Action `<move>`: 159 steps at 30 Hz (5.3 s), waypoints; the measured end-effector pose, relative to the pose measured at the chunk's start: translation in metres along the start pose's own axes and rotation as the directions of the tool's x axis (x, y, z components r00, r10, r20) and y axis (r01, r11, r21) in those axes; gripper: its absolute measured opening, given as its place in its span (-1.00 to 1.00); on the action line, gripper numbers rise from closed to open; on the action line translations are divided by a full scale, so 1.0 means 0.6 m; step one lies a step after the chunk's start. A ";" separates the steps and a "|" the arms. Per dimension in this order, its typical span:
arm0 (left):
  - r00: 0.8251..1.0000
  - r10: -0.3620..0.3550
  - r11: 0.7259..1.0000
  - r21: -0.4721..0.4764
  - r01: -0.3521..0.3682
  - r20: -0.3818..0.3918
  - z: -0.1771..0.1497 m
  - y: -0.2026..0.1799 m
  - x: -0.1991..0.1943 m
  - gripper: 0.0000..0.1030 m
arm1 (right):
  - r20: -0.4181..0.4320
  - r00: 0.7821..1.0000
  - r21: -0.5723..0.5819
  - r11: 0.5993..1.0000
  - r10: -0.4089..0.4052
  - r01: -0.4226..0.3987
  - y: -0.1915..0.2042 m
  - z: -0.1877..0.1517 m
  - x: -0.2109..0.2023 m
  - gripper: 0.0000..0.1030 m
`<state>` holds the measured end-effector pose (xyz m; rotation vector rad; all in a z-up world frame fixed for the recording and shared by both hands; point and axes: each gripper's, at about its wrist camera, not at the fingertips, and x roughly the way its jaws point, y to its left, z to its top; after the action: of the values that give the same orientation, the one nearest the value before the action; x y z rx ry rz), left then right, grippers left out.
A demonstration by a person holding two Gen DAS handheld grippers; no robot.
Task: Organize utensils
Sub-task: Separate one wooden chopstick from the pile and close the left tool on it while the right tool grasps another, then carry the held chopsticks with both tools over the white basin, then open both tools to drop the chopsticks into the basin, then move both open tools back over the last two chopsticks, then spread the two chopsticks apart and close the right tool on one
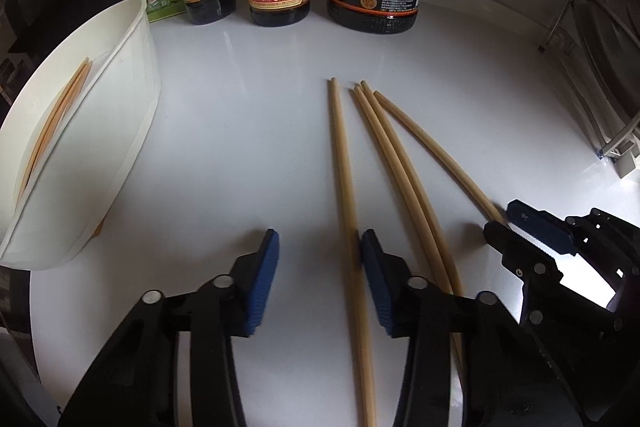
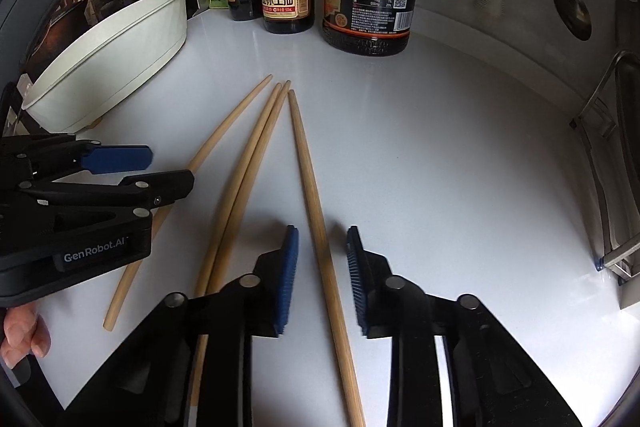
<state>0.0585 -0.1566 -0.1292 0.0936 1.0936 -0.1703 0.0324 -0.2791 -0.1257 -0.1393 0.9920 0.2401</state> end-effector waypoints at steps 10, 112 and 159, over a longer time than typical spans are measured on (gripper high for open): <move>0.995 -0.086 0.996 0.029 0.087 -0.049 0.002 0.011 -0.022 -0.86 | -0.018 0.999 0.144 0.989 0.027 -0.024 -0.016 -0.001 -0.017 -0.88; 0.995 0.039 0.980 -0.200 -0.019 0.097 0.040 0.469 -0.190 0.40 | 0.044 0.987 0.185 0.970 0.152 -0.157 0.335 0.238 -0.075 -0.36; 0.997 -0.066 0.997 0.027 0.067 -0.026 -0.032 0.127 -0.126 0.77 | -0.090 0.995 0.269 0.961 -0.036 0.059 0.046 -0.019 -0.020 -0.10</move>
<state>0.0219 -0.0719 -0.0711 0.0850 1.1205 -0.2447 0.0097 -0.2569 -0.1222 0.0779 1.0944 0.0528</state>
